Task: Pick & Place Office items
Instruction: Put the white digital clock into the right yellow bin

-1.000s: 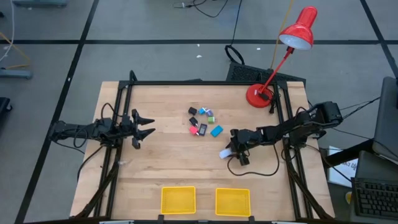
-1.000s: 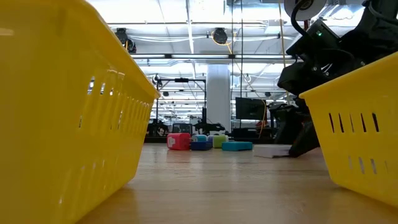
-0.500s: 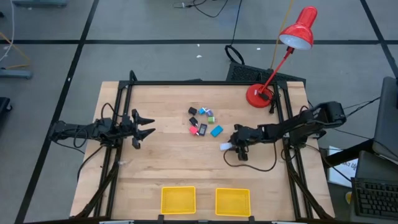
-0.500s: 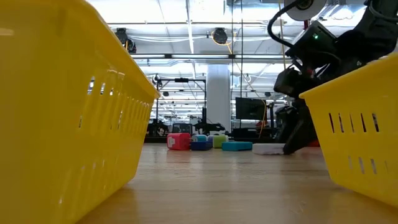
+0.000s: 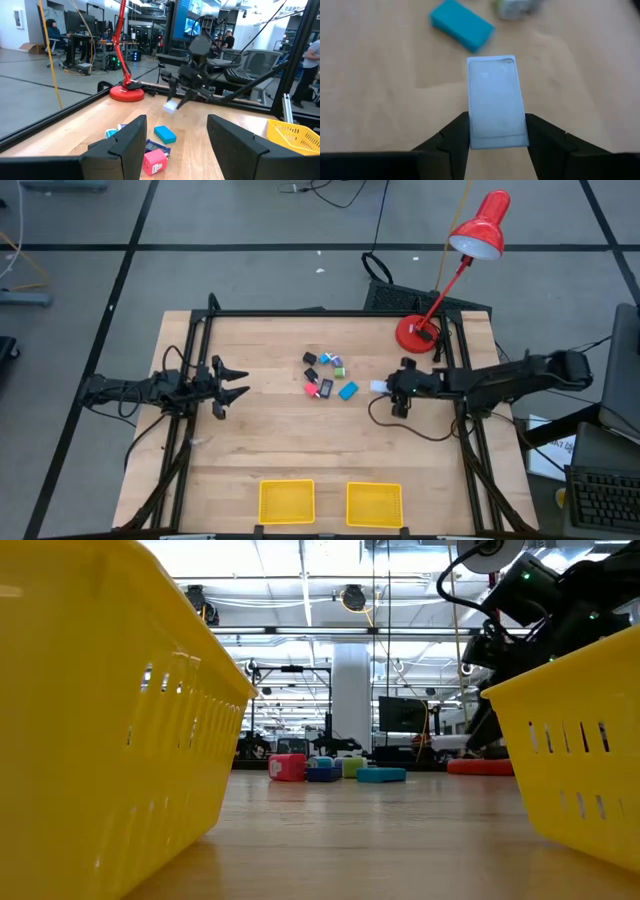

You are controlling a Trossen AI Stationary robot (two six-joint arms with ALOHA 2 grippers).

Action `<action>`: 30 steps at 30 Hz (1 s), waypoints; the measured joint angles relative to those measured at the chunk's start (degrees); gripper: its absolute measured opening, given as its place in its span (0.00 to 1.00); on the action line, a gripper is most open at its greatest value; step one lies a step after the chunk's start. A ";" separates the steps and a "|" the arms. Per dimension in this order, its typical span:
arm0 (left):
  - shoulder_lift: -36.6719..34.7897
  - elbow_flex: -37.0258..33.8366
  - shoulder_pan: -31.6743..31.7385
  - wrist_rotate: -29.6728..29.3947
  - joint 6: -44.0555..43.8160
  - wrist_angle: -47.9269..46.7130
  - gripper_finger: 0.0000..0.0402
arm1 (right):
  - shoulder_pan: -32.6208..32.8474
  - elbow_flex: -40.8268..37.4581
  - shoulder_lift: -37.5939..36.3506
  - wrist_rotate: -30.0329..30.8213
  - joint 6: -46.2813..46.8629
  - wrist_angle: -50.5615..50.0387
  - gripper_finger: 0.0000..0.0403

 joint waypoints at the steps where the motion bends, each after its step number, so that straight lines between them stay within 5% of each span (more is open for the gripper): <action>1: 0.00 0.00 0.00 -0.02 0.00 0.00 0.53 | -0.25 -0.68 -1.38 0.83 0.80 -0.20 0.38; 17: 0.00 0.00 0.00 0.00 -0.01 0.00 0.53 | 1.00 -10.86 -16.21 -0.99 12.93 2.47 0.38; 24: 0.00 0.00 0.00 0.00 -0.02 0.00 0.53 | 7.60 -14.50 -16.68 -8.80 18.24 19.96 0.38; 30: 0.00 0.00 0.00 0.00 -0.01 0.00 0.53 | 18.86 -16.54 -16.58 -8.82 20.57 38.40 0.38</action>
